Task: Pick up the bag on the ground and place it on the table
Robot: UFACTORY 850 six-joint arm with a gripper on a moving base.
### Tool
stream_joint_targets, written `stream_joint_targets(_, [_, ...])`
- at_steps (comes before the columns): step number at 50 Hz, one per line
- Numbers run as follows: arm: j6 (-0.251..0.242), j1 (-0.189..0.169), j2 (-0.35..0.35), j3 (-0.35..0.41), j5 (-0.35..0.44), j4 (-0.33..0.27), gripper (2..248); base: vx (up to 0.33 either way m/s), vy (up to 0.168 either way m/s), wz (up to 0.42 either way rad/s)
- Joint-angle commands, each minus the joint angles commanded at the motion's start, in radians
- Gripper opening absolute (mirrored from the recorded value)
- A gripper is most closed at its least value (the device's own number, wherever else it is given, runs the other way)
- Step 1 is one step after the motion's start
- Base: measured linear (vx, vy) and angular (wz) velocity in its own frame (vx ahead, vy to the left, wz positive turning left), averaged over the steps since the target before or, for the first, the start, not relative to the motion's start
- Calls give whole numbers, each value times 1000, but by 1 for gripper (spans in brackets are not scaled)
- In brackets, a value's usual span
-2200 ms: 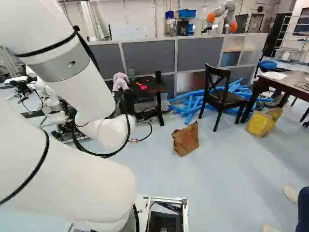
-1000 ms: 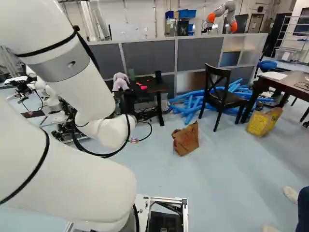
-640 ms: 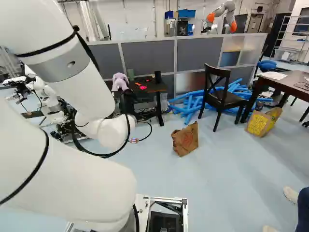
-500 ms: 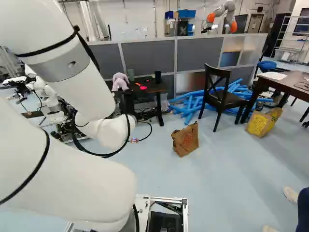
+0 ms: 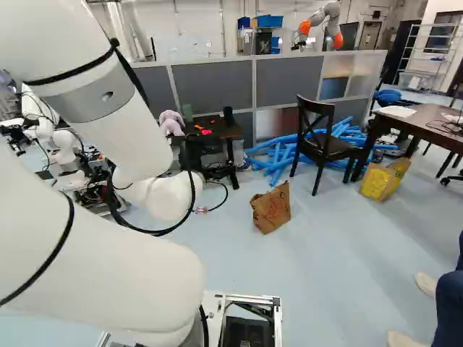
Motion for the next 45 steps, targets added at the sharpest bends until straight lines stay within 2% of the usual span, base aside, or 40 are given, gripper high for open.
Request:
stream_joint_targets(28, [0, 0, 0, 0, 0, 0, 247, 41, -75, -211])
stream_joint_targets(45, [0, 0, 0, 0, 0, 0, 247, 42, -53, -118])
